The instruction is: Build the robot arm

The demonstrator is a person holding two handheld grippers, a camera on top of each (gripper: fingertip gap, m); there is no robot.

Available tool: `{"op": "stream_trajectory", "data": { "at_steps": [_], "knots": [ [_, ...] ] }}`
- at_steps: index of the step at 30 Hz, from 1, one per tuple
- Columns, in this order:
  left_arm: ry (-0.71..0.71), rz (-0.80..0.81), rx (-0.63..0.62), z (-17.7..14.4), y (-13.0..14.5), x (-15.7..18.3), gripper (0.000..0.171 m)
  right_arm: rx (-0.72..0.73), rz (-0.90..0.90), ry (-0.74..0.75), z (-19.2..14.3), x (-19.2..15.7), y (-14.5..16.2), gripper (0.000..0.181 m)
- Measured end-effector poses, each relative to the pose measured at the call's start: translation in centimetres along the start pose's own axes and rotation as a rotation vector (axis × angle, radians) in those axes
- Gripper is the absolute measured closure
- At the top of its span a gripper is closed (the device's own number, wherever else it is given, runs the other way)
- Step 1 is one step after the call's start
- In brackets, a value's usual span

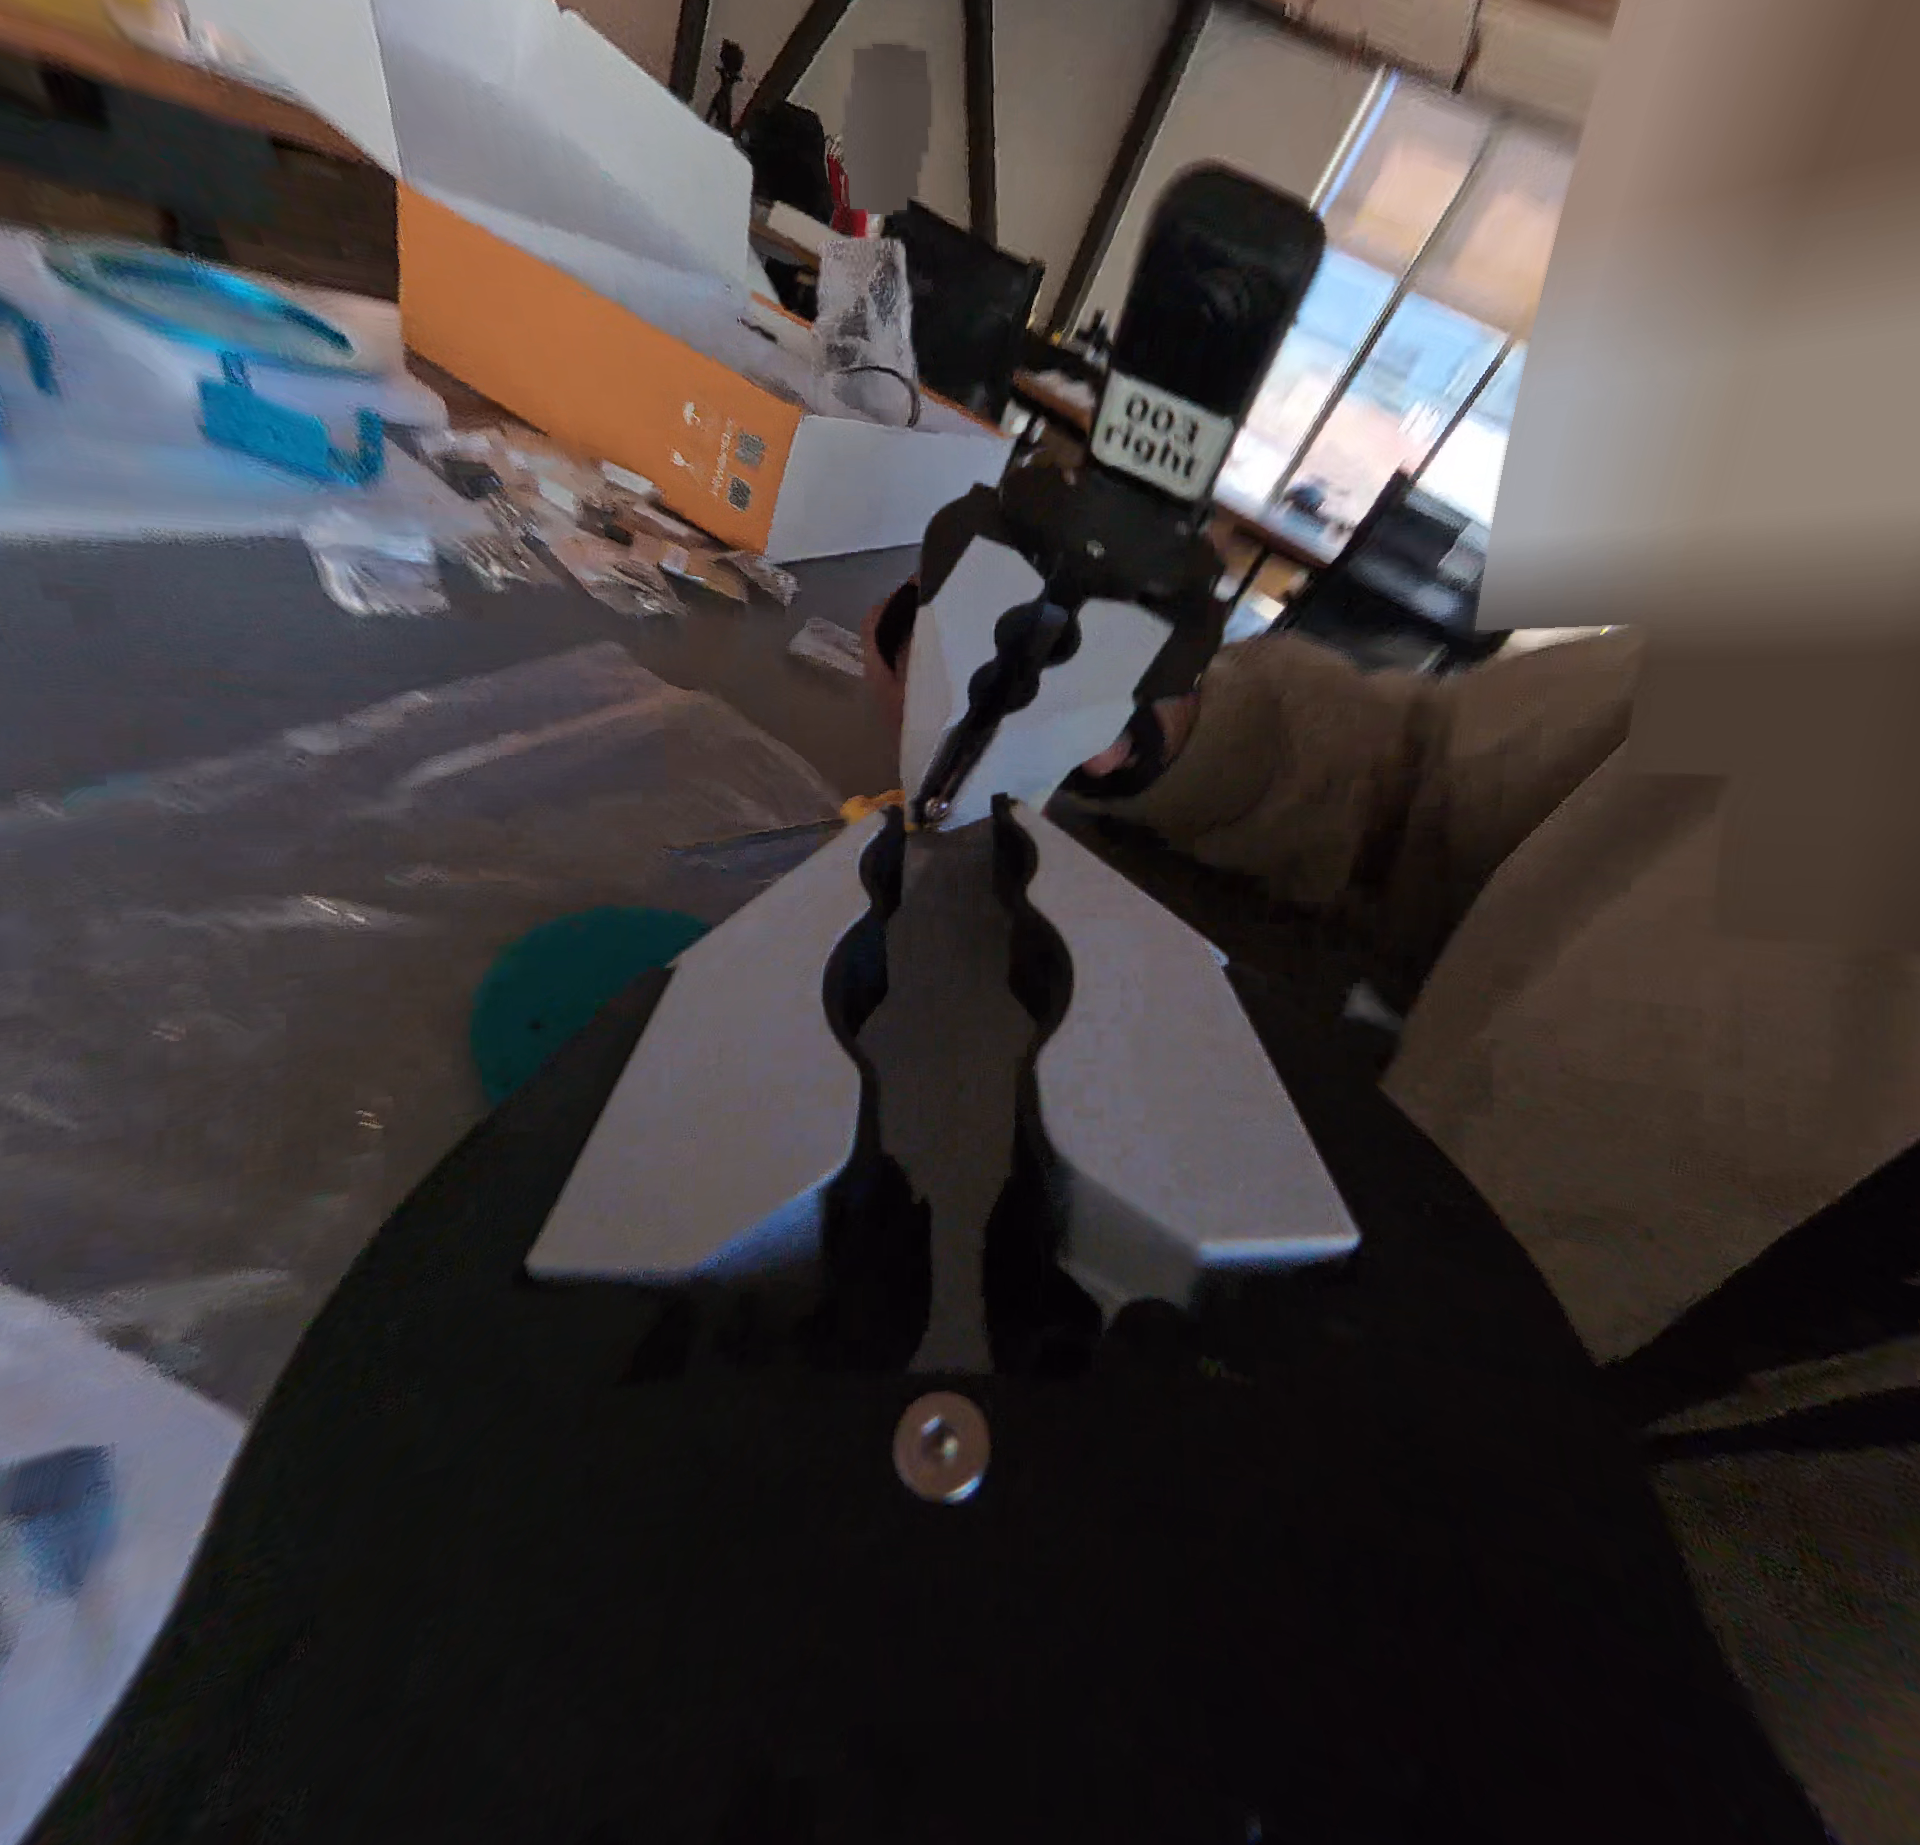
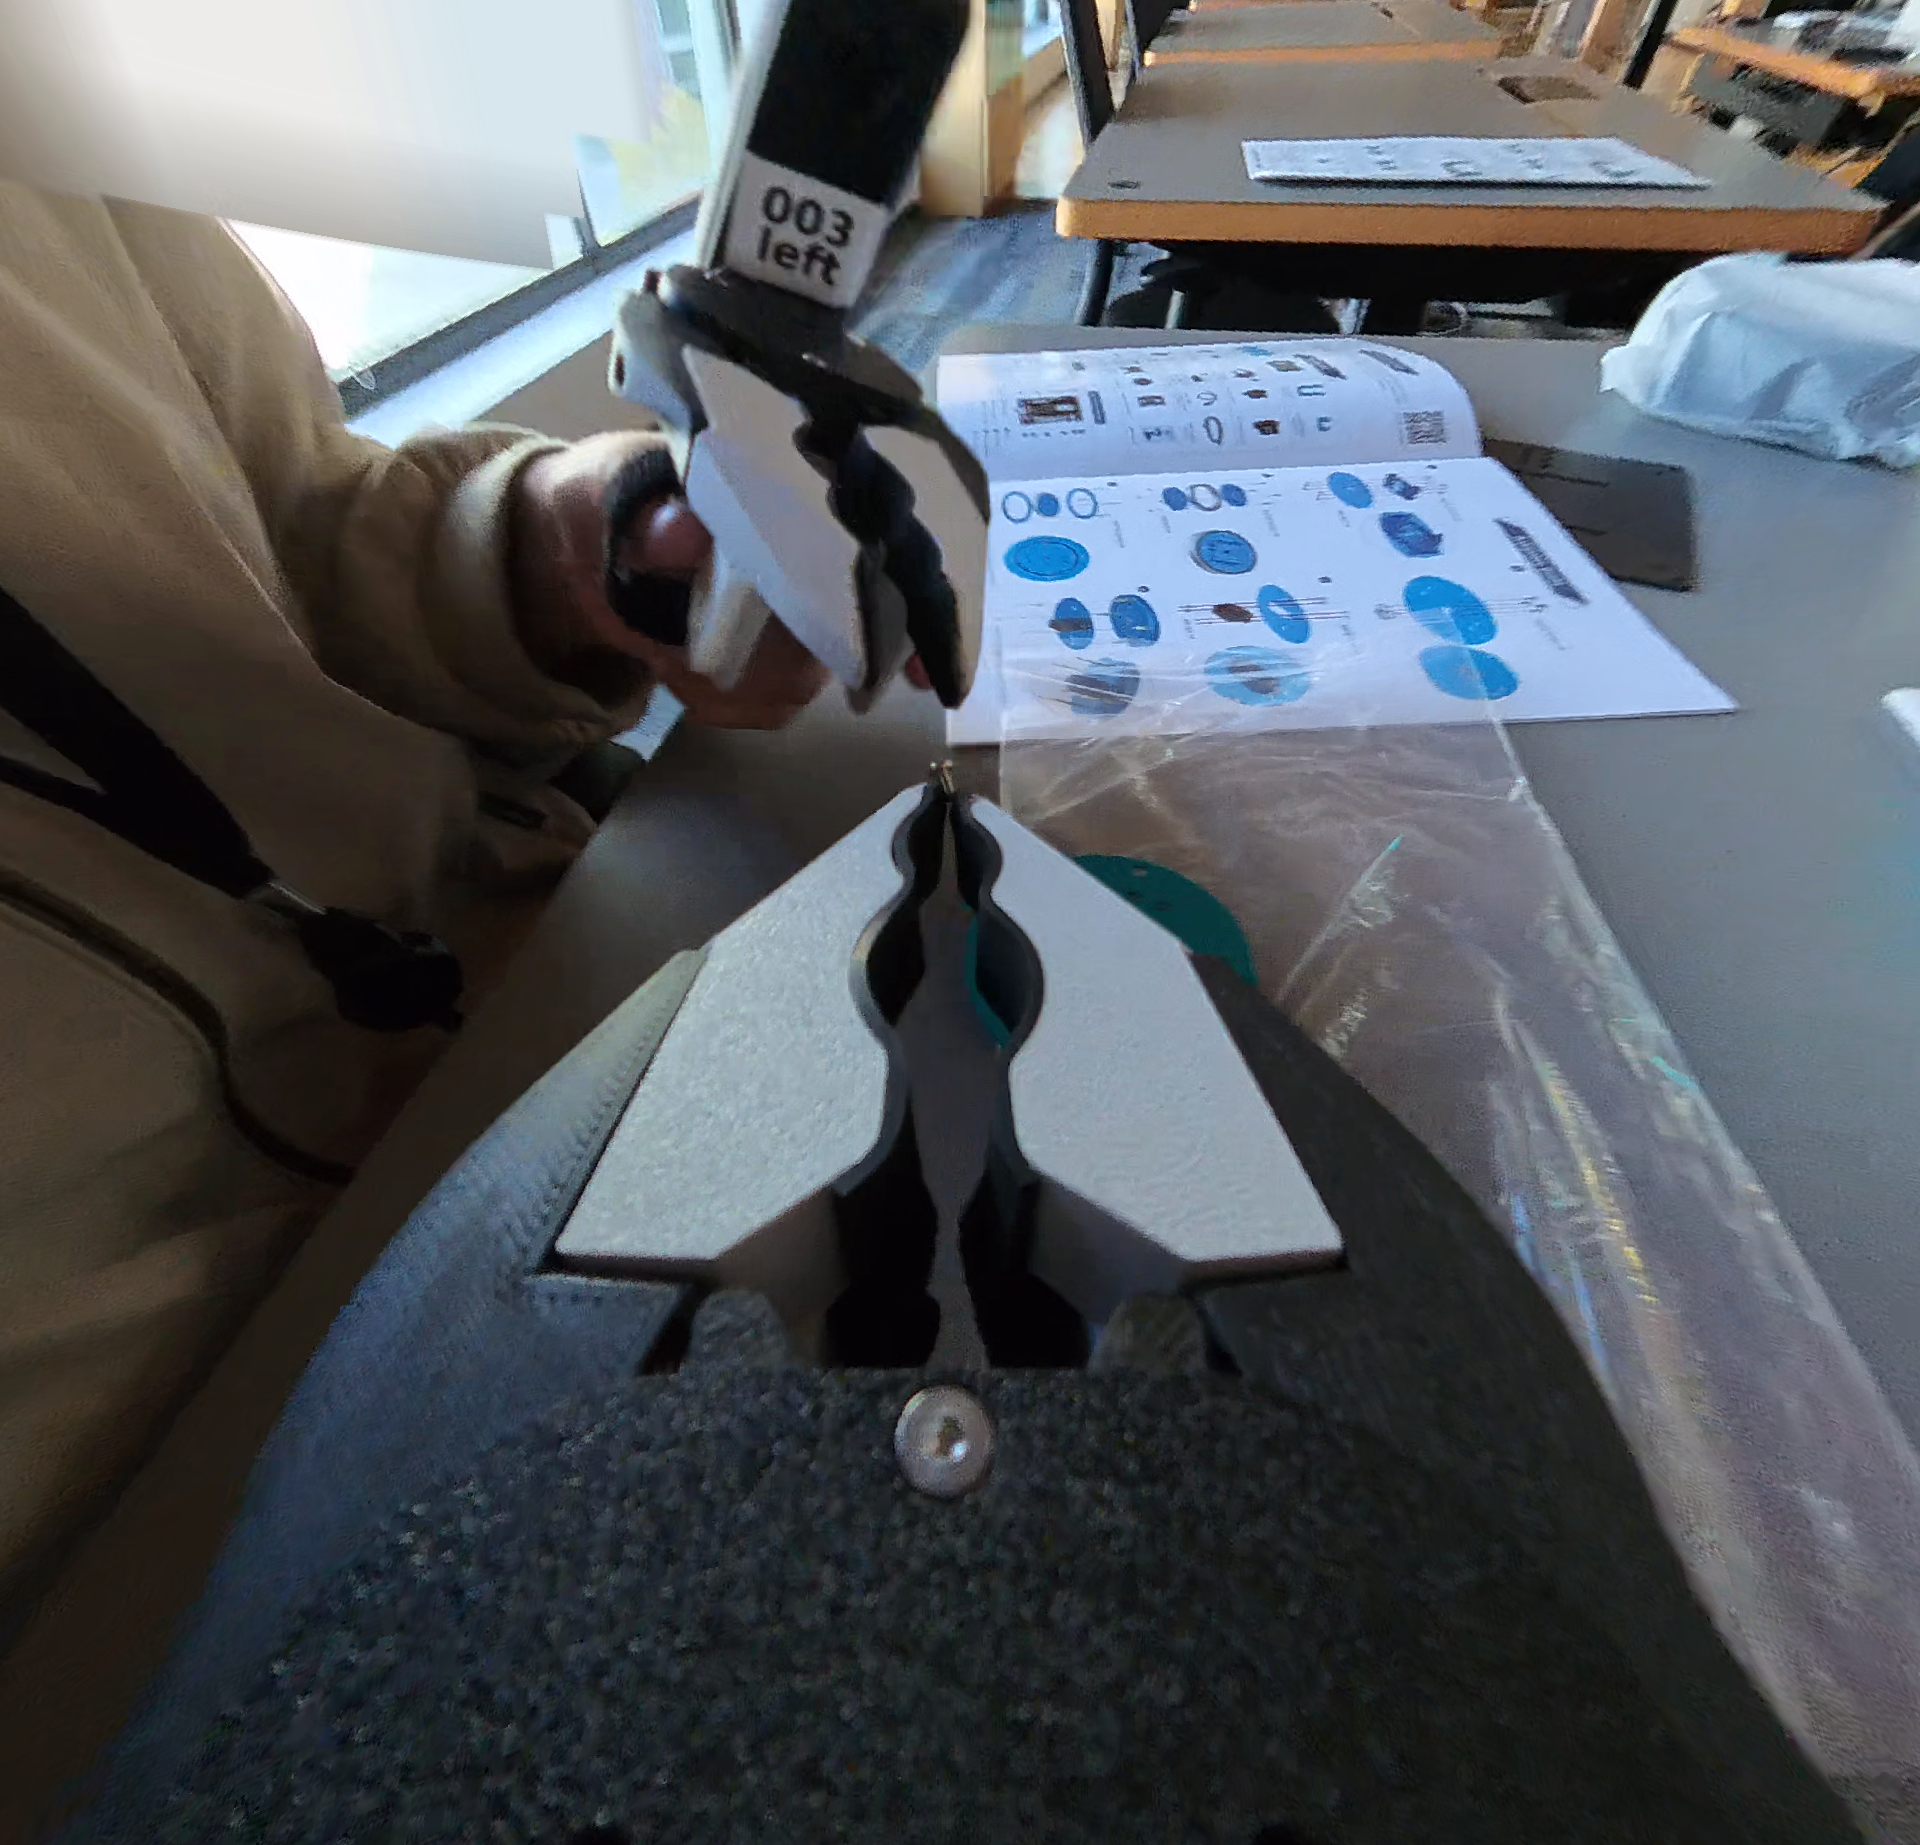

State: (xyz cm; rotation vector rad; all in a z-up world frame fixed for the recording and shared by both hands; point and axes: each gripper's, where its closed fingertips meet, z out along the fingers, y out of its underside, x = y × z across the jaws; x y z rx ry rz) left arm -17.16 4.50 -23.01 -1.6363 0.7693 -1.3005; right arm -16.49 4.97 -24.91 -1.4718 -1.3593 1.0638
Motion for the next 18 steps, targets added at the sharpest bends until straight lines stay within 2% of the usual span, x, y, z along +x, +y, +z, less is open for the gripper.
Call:
{"op": "stream_trajectory", "data": {
  "at_steps": [3,6,12,18],
  "knots": [
    [-0.028,0.331,-0.095,-0.3,0.4,0.3,0.152,0.031,0.062,-0.073,-0.1,-0.6,-0.3,0.18],
    [0.022,0.516,-0.197,-0.1,1.2,0.8,0.152,0.038,0.092,-0.137,0.0,-1.5,-0.4,0.18],
    [0.096,0.742,-0.306,0.4,2.0,1.3,0.154,0.012,0.108,-0.183,0.4,-2.3,0.1,0.18],
    [0.104,0.838,-0.367,0.5,2.7,1.3,0.158,-0.002,0.119,-0.204,0.5,-2.5,0.4,0.18]
  ]
}}
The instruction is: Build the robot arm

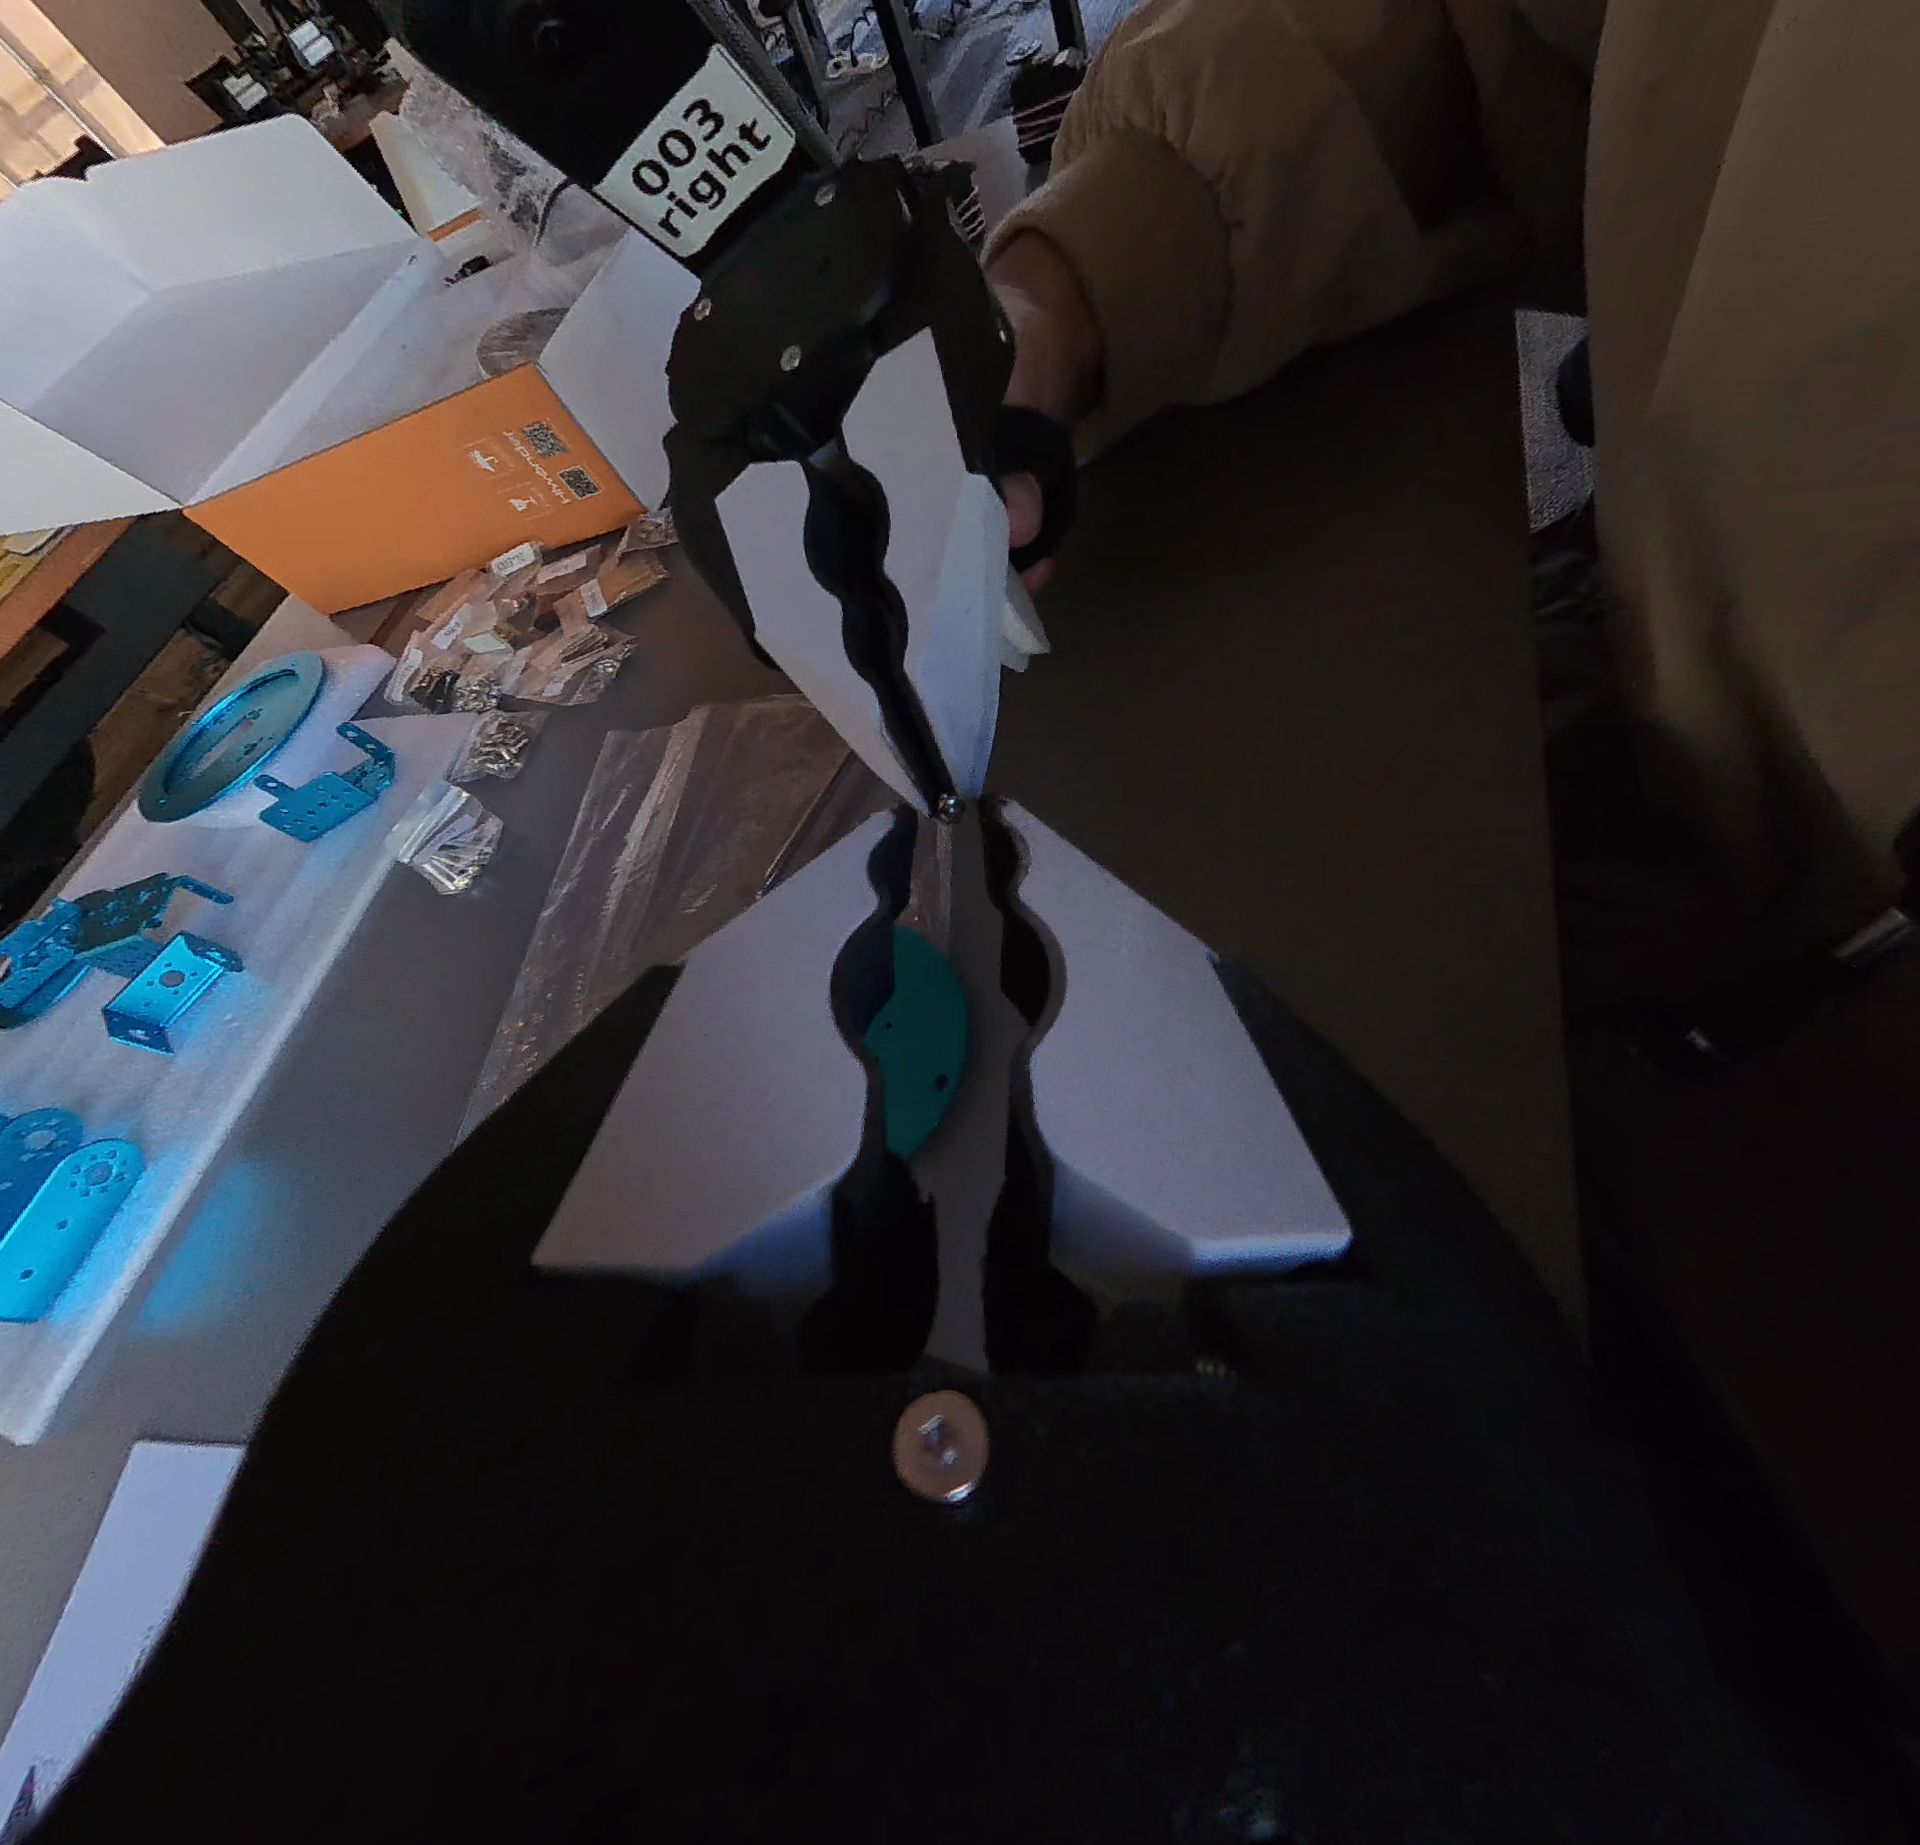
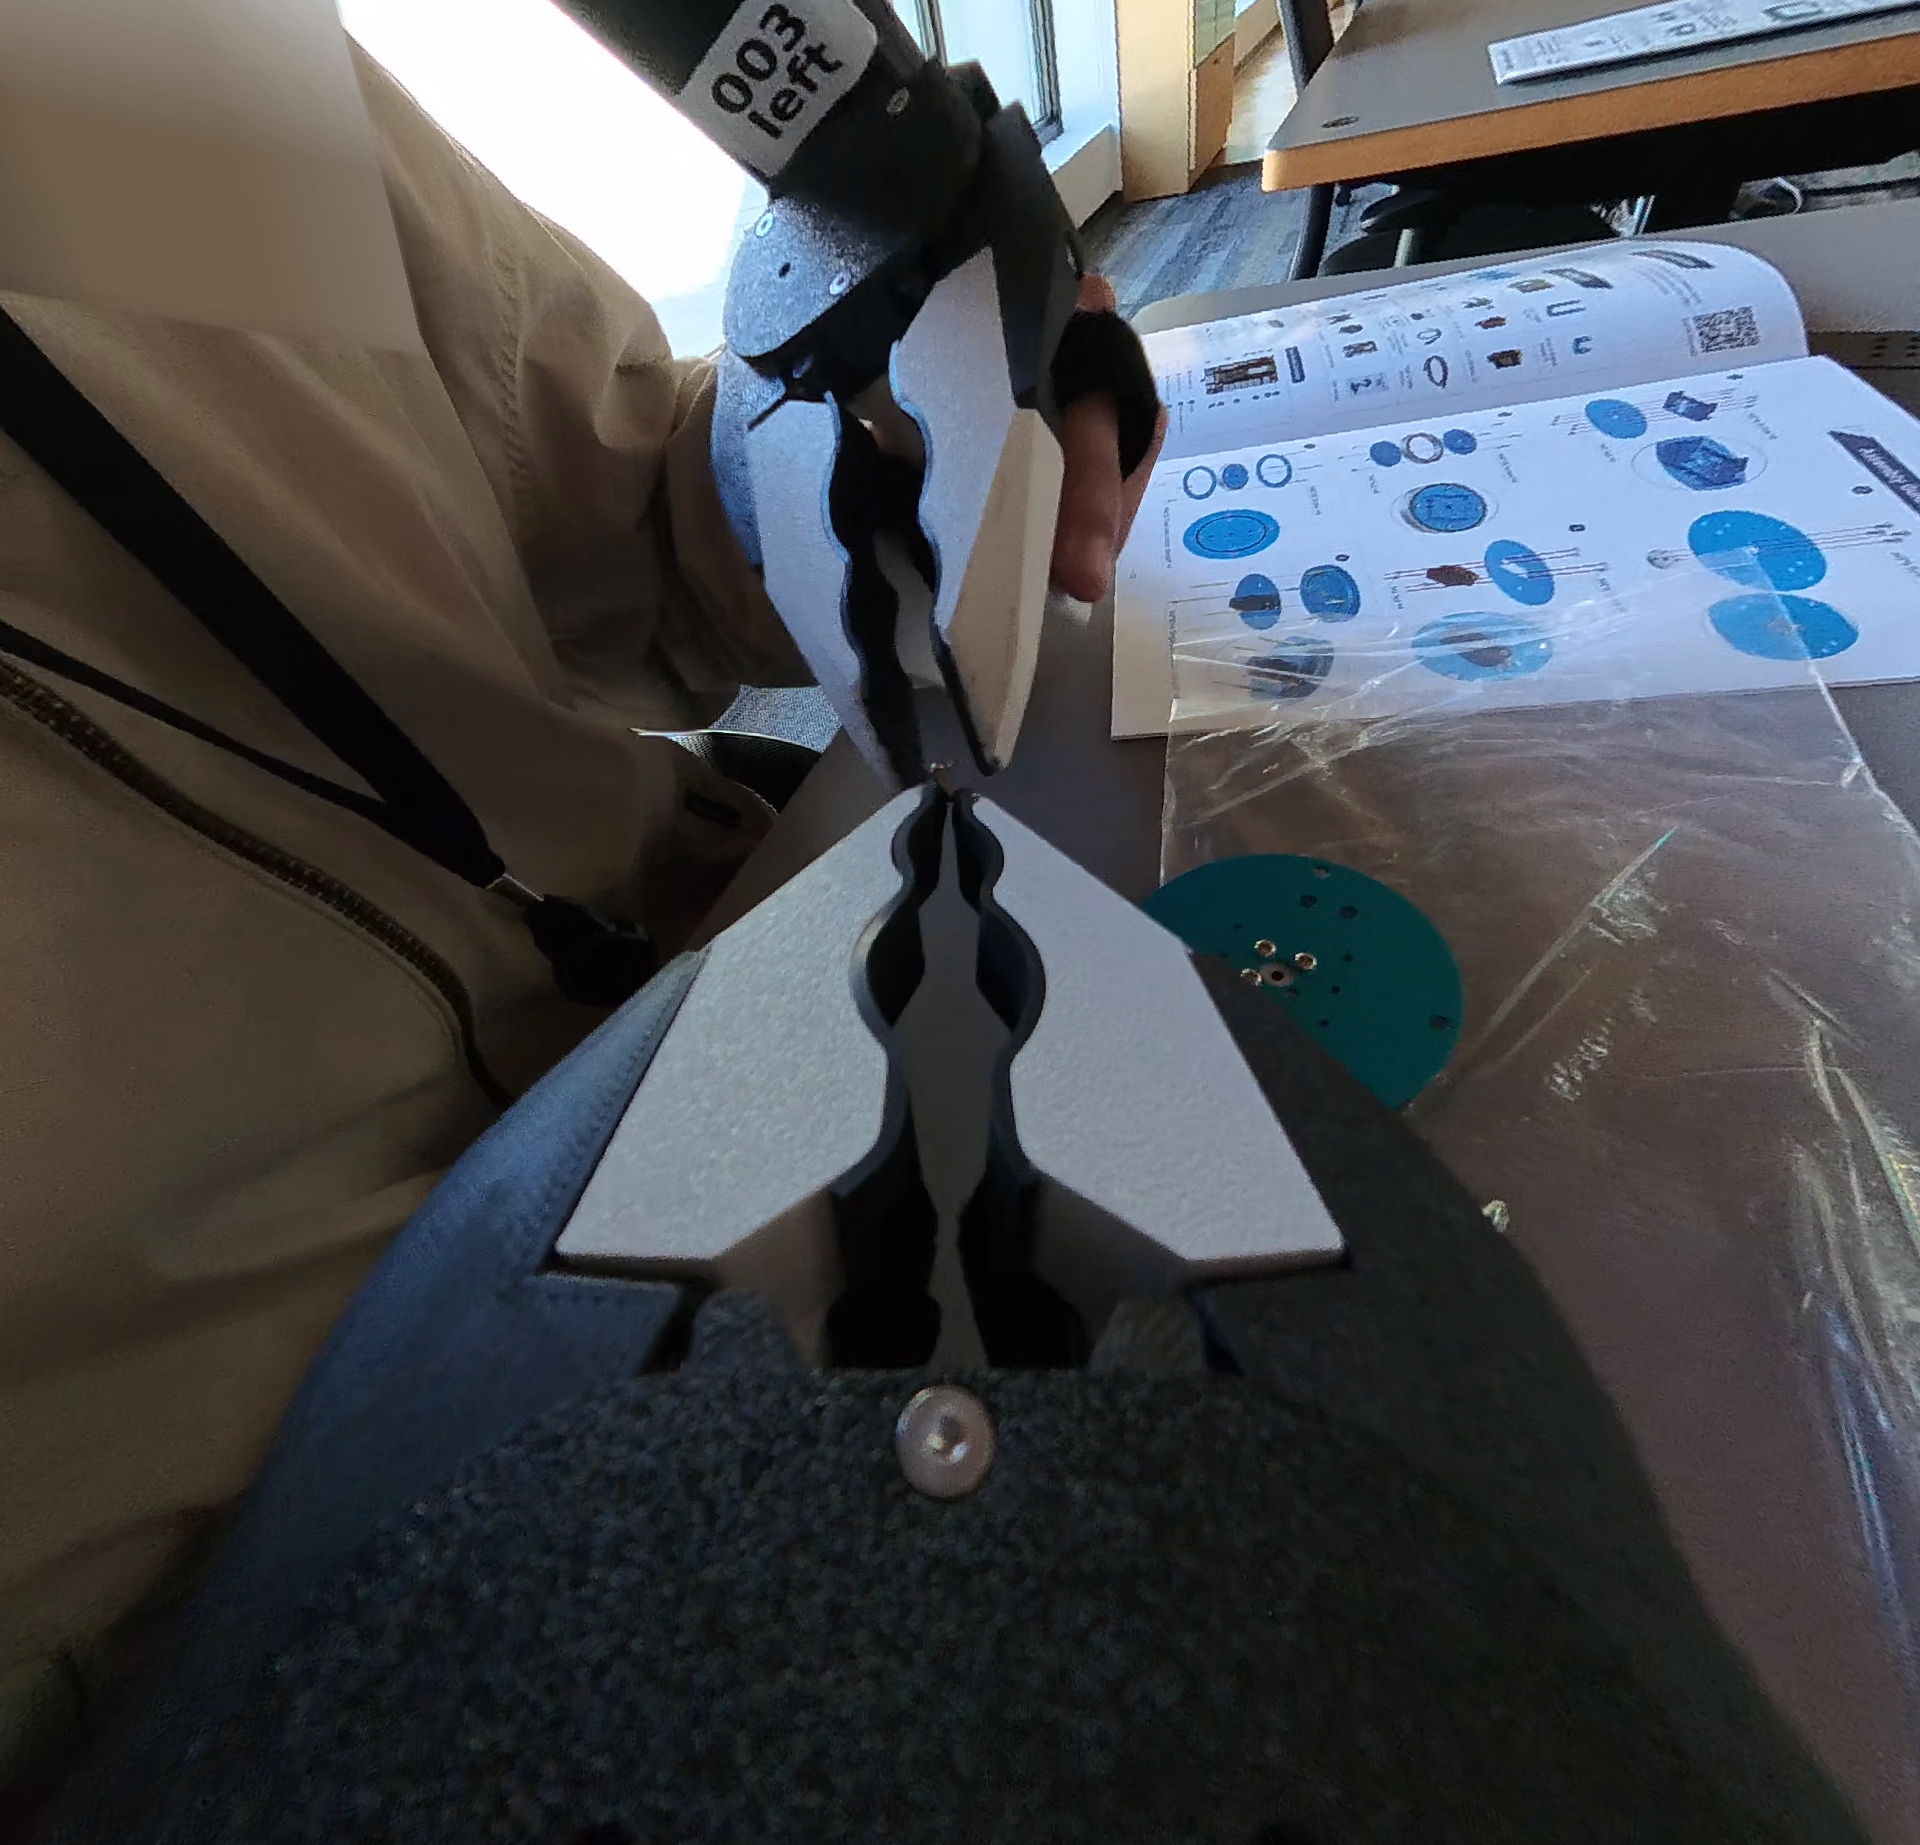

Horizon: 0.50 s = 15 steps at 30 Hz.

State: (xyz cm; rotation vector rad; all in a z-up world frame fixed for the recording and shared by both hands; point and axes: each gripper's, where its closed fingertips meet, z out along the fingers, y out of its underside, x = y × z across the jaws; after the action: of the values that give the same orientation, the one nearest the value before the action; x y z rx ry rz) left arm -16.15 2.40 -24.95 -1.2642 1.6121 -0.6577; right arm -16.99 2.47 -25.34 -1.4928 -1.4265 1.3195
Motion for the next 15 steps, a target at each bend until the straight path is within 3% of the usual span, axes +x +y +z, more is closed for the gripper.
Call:
{"op": "stream_trajectory", "data": {
  "at_steps": [15],
  "knots": [
    [0.02,0.021,-0.014,-0.04,0.09,0.29,0.166,-0.011,0.024,-0.017,0.15,-0.04,0.36,0.18]
  ]
}}
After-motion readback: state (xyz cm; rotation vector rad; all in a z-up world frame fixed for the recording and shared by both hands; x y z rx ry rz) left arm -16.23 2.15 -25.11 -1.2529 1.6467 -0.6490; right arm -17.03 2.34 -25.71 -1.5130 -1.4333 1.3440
